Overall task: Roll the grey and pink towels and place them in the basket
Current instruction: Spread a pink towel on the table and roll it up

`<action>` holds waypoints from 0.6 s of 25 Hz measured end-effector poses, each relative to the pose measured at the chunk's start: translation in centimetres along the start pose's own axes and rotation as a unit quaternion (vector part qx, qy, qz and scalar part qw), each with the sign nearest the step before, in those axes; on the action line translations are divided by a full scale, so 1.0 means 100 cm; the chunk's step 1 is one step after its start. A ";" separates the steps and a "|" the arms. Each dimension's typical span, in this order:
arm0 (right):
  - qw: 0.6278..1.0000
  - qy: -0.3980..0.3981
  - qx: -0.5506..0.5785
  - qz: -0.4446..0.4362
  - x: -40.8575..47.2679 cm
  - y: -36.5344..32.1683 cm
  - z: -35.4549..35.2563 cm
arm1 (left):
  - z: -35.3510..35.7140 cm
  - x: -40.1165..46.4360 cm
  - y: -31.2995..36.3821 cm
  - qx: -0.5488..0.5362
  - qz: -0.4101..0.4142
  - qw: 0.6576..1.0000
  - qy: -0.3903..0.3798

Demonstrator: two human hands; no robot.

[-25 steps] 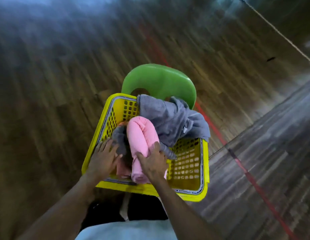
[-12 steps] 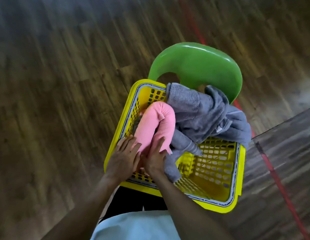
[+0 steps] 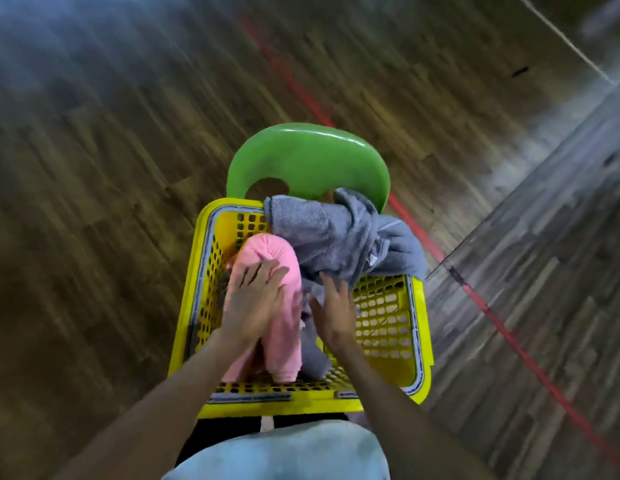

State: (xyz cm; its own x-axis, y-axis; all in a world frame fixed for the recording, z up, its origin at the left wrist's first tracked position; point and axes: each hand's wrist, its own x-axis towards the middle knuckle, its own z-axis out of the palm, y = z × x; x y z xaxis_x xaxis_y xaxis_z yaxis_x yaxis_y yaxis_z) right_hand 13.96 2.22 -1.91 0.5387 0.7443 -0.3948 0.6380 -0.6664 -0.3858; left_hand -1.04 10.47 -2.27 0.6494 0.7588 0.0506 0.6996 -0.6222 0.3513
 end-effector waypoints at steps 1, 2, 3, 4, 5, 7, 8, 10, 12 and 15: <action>0.999 0.024 -0.024 -0.008 0.012 0.006 -0.019 | -0.002 0.022 0.008 0.015 0.026 1.000 0.010; 0.998 0.041 -0.044 -0.012 0.028 0.015 -0.035 | -0.004 0.043 0.016 0.030 0.052 0.998 0.023; 0.997 0.050 -0.065 -0.011 0.042 0.021 -0.053 | -0.005 0.063 0.024 0.038 0.071 0.996 0.031; 0.996 0.050 -0.079 -0.015 0.056 0.029 -0.067 | -0.007 0.080 0.030 0.040 0.078 0.996 0.029; 0.994 0.047 -0.093 -0.024 0.069 0.035 -0.080 | -0.006 0.095 0.034 0.036 0.073 0.997 0.021; 0.990 0.040 -0.120 -0.060 0.095 0.054 -0.104 | -0.002 0.126 0.038 0.028 0.046 0.999 -0.008; 0.988 0.028 -0.133 -0.079 0.108 0.065 -0.115 | 0.002 0.140 0.037 0.029 0.035 0.999 -0.025; 0.983 -0.009 -0.158 -0.093 0.134 0.089 -0.129 | 0.013 0.159 0.031 0.028 0.034 0.997 -0.059; 0.978 -0.019 -0.177 -0.113 0.155 0.112 -0.135 | 0.021 0.170 0.024 0.021 0.018 0.998 -0.063; 0.977 0.017 -0.144 -0.157 0.176 0.140 -0.134 | 0.033 0.182 0.014 0.043 0.009 0.998 -0.036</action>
State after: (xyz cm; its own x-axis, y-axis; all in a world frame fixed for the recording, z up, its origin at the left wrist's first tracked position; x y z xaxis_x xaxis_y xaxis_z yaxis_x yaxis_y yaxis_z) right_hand 39.76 6.63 -3.09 0.3073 0.9142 -0.2643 0.9001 -0.3694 -0.2311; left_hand 12.72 22.72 -3.92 0.6798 0.7333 -0.0128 0.7084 -0.6521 0.2700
